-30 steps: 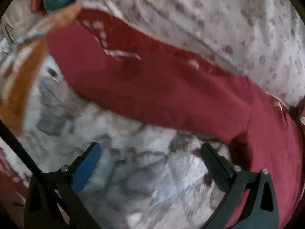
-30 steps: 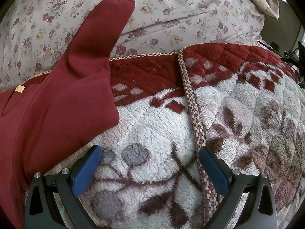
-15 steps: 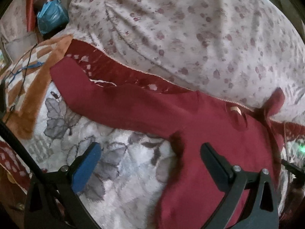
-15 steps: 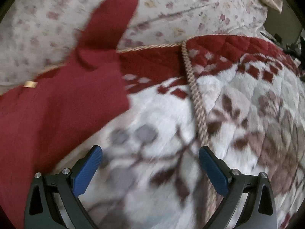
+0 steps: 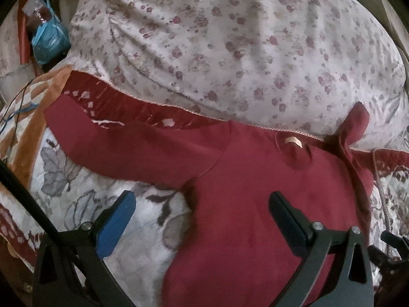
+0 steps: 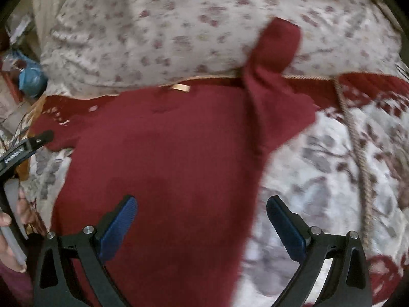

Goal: Fold small clothes

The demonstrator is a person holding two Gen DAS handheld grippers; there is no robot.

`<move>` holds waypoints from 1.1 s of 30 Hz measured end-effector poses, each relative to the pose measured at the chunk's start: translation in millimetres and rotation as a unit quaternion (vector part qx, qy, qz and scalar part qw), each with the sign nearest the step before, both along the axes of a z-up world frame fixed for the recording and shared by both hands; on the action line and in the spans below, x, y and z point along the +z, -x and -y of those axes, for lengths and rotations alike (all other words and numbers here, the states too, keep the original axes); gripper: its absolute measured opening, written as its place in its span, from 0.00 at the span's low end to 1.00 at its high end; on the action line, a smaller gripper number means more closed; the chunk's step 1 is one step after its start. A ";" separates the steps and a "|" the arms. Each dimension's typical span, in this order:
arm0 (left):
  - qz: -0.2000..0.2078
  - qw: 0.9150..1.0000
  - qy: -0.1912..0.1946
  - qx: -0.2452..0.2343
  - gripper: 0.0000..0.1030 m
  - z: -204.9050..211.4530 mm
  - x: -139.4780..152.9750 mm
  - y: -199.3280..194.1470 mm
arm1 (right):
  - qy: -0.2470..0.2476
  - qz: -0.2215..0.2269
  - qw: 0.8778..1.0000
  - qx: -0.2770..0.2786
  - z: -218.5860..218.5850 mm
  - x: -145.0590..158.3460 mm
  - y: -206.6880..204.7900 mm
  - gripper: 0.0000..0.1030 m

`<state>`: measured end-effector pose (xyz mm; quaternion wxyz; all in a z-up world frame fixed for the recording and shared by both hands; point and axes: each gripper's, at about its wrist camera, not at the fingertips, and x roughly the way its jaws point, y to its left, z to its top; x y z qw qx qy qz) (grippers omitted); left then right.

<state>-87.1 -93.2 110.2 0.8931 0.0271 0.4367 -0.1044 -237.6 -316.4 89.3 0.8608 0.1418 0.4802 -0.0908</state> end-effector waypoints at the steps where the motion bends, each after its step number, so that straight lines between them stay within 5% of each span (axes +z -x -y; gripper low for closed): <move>1: 0.003 1.000 -0.003 0.000 1.00 2.5 -1.9 -1.5 | 0.003 0.002 1.000 0.000 -8.2 0.3 -6.1 1.00; 7: 0.030 0.999 -0.020 0.011 1.00 0.7 -21.6 -12.9 | 0.034 0.048 0.998 -0.004 -40.9 -4.7 -48.9 1.00; 15: 0.013 0.998 -0.055 0.025 1.00 -8.6 -46.4 -33.6 | 0.069 0.041 0.997 -0.003 -70.0 -30.9 -89.2 1.00; 33: 0.007 0.999 -0.034 0.015 1.00 -13.8 -53.8 -38.7 | 0.098 0.032 0.995 -0.005 -81.1 -38.6 -110.4 1.00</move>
